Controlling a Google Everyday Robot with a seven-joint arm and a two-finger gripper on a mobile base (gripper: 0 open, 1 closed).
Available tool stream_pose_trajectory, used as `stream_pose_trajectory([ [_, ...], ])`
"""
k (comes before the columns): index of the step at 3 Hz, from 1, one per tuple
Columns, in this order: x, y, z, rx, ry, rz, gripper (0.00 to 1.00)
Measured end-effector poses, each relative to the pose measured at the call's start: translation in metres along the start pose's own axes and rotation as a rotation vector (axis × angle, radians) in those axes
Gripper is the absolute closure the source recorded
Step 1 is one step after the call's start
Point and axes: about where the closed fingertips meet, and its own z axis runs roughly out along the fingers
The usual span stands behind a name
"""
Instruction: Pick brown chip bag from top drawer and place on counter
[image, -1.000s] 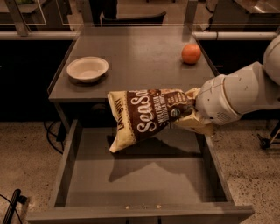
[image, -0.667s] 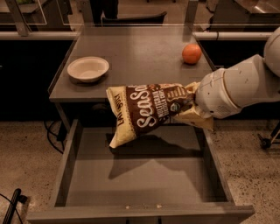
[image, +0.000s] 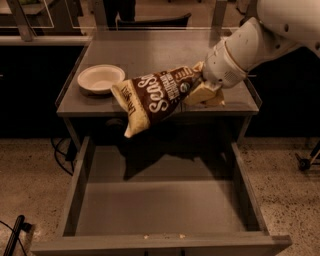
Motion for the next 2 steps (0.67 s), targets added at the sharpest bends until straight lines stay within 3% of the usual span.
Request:
stream_pose_trajectory([
  [1,0.003,-0.048,0.039,-0.134,0.016,0.031,1.00],
  [2,0.001,-0.084,0.048,-0.149,0.006,0.050,1.00],
])
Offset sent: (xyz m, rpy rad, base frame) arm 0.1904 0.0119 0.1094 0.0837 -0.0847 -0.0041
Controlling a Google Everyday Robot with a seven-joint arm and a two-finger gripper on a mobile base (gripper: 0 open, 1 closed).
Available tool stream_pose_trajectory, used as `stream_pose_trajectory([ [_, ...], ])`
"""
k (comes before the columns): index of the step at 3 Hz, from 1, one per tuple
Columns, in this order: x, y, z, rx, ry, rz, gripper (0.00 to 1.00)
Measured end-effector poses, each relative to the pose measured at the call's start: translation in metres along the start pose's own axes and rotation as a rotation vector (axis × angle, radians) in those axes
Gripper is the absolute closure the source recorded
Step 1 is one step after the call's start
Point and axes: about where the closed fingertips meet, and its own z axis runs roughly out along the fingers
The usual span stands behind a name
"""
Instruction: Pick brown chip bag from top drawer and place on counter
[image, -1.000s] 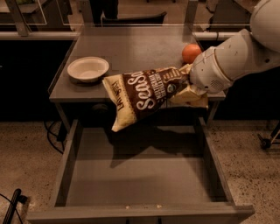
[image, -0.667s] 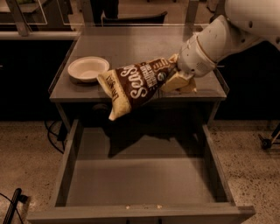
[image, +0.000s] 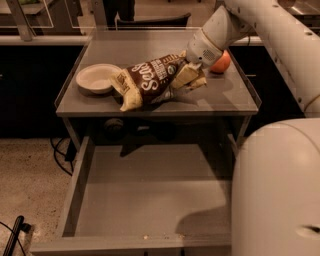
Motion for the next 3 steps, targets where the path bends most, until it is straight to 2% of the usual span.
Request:
stream_pose_trajectory([
  [1,0.015,-0.039,-0.039,0.119,-0.046,0.067,1.00],
  [2,0.036,-0.067,-0.092,0.279,-0.094,0.140,1.00],
  [3,0.033,-0.074,-0.107,0.325,-0.109,0.139,0.84],
])
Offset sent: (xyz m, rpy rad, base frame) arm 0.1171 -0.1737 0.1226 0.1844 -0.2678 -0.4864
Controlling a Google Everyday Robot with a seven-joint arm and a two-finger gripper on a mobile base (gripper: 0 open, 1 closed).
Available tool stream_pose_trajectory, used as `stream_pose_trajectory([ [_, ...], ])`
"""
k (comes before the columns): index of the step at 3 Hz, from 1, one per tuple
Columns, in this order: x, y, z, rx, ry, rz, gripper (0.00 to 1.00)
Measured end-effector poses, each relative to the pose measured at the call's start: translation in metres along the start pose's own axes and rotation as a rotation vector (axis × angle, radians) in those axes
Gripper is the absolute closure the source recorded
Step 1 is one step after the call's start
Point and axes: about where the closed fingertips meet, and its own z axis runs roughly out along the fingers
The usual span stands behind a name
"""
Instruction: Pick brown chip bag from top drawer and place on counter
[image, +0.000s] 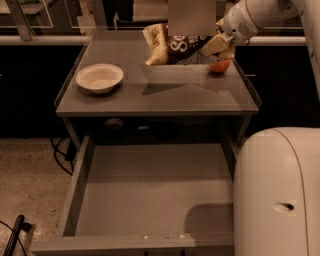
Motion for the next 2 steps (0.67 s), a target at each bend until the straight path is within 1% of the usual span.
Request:
stream_pose_trajectory([
  [1,-0.007,0.018,0.022,-0.114,0.005,-0.110,0.55],
  [2,-0.014,0.031,0.039,-0.188,-0.013,-0.193,0.30],
])
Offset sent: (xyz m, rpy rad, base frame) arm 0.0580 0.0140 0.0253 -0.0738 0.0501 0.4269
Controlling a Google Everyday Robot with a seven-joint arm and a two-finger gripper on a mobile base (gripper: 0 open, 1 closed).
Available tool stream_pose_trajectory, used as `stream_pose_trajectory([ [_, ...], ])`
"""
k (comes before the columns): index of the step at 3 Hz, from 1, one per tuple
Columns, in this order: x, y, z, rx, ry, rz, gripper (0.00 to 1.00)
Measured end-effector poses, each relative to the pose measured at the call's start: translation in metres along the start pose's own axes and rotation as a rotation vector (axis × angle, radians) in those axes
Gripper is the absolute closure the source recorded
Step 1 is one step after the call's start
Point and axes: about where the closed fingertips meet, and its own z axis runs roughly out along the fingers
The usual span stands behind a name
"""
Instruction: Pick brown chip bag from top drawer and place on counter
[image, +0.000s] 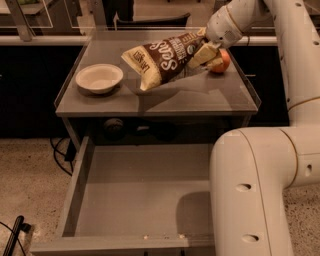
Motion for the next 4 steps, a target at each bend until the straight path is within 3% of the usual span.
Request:
stream_pose_trajectory([
  [1,-0.0053,0.0016,0.0088,-0.023,-0.012,-0.040,0.08],
  [2,-0.0084,0.0019,0.0136,-0.032,-0.020,-0.064,0.00],
  [4,-0.0106,0.0022,0.0169,-0.039,-0.026,-0.082,0.00],
])
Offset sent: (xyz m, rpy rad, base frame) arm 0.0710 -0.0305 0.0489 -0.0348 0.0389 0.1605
